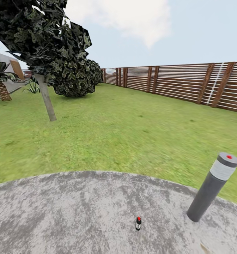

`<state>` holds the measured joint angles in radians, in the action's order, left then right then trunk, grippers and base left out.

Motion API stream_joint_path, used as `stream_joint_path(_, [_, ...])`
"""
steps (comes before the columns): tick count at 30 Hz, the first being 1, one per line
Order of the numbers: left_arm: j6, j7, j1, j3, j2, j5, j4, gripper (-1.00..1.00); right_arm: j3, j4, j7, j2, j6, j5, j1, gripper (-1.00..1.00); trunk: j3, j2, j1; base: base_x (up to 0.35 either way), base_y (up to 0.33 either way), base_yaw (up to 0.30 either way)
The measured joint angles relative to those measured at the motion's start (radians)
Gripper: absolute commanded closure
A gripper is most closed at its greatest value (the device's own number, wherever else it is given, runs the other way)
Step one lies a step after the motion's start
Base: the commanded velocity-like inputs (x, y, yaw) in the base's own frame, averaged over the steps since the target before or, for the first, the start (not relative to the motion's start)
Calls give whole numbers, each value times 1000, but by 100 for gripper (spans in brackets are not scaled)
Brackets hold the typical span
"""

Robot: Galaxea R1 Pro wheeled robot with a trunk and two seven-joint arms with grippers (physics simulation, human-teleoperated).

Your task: Pick up the pesticide atomizer in the garden and spray insectifuge to fully cover both potted plants in the garden.

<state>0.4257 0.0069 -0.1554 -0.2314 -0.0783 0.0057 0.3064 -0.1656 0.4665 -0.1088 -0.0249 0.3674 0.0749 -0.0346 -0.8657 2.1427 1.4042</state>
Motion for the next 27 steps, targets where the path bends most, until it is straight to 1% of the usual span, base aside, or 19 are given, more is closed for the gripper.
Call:
stream_joint_path(3, [0, 0, 0, 0, 0, 0, 0, -100, 0, 0, 0, 0, 0, 0, 0, -100, -2, 0, 0, 226, 220, 279])
stream_joint_path(6, [0, 0, 0, 1, 0, -1, 0, -100, 0, 1, 0, 0, 0, 0, 0, -100, -3, 0, 0, 81, 69, 279])
stream_joint_path(27, [-1, -2, 0, 3, 1, -3, -1, -100, -1, 0, 0, 0, 0, 0, 0, -100, -15, 0, 0, 4, 3, 279])
